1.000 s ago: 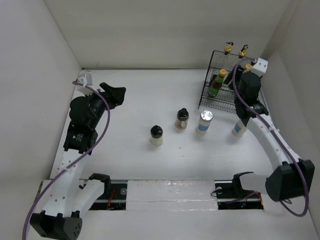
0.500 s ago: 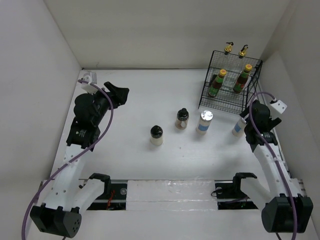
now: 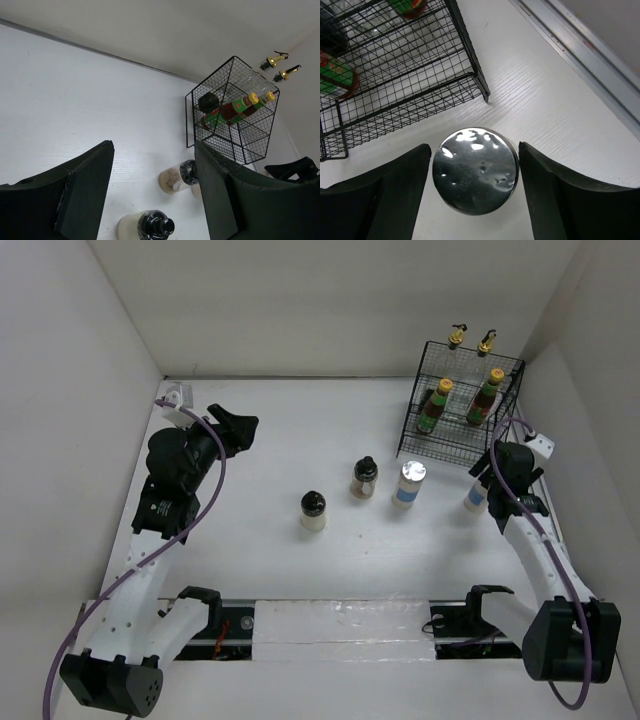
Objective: Organize the condiment bottles
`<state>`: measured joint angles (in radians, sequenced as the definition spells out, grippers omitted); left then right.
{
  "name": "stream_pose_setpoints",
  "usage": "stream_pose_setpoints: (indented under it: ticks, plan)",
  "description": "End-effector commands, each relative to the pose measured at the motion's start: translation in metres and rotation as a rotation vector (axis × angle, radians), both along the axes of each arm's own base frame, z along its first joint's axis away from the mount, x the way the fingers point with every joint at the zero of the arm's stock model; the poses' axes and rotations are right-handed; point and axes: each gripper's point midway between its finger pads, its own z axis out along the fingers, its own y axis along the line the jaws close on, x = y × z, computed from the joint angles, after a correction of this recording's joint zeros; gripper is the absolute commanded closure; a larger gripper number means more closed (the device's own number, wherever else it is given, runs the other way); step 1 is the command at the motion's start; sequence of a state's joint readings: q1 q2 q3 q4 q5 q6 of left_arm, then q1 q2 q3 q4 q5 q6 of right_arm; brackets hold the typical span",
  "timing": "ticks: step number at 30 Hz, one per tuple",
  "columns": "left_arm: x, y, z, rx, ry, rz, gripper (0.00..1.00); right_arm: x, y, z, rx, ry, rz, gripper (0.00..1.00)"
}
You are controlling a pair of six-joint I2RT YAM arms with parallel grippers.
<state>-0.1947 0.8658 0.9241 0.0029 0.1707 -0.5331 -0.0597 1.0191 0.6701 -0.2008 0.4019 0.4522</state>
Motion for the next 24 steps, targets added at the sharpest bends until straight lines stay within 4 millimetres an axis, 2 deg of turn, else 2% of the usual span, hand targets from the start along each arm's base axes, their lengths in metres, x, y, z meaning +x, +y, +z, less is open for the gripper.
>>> stream_pose_setpoints:
  ticks: [1,5,6,7,9,10,13,14,15,16,17,19,20,23,24]
  plan:
    - [-0.005,-0.004,0.017,-0.018,-0.060,-0.024,0.39,0.008,0.000,0.012,-0.019,-0.057,-0.002,0.25]
    - [-0.005,-0.004,0.017,-0.018,-0.060,-0.024,0.39,0.007,0.007,0.024,-0.025,-0.097,0.005,0.41]
    - [-0.005,-0.004,0.017,-0.018,-0.060,-0.024,0.39,0.006,0.010,0.033,-0.030,-0.119,0.008,0.44]
    - [-0.005,-0.004,0.017,-0.018,-0.060,-0.024,0.39,0.004,0.013,0.036,-0.033,-0.122,0.016,0.44]
    - [-0.005,-0.004,0.017,-0.018,-0.060,-0.024,0.39,0.003,0.028,0.057,-0.042,-0.169,0.051,0.44]
    - [-0.004,-0.003,0.017,-0.018,-0.060,-0.015,0.39,0.000,0.034,0.082,-0.041,-0.224,0.062,0.44]
    - [-0.005,-0.004,0.017,-0.018,-0.060,-0.025,0.39,-0.003,0.052,0.123,-0.049,-0.325,0.105,0.44]
    - [-0.005,-0.004,0.017,-0.018,-0.060,-0.025,0.39,-0.005,0.056,0.149,-0.054,-0.381,0.111,0.44]
    - [-0.005,-0.004,0.017,-0.018,-0.060,-0.025,0.39,-0.006,0.054,0.160,-0.067,-0.398,0.101,0.44]
    - [-0.005,-0.004,0.017,-0.018,-0.060,-0.025,0.39,-0.006,0.059,0.173,-0.067,-0.433,0.114,0.44]
    - [-0.005,-0.004,0.017,-0.018,-0.060,-0.025,0.39,-0.002,0.059,0.197,-0.074,-0.501,0.114,0.44]
    - [-0.004,-0.004,0.015,-0.018,-0.060,-0.025,0.39,0.007,0.065,0.215,-0.070,-0.549,0.127,0.45]
    - [-0.004,-0.004,0.015,-0.018,-0.060,-0.025,0.39,0.017,0.066,0.232,-0.065,-0.581,0.126,0.45]
    - [-0.004,-0.004,0.015,-0.018,-0.060,-0.025,0.39,0.038,0.069,0.253,-0.079,-0.610,0.149,0.45]
    - [-0.004,-0.004,0.015,-0.018,-0.060,-0.025,0.39,0.056,0.067,0.265,-0.094,-0.642,0.143,0.45]
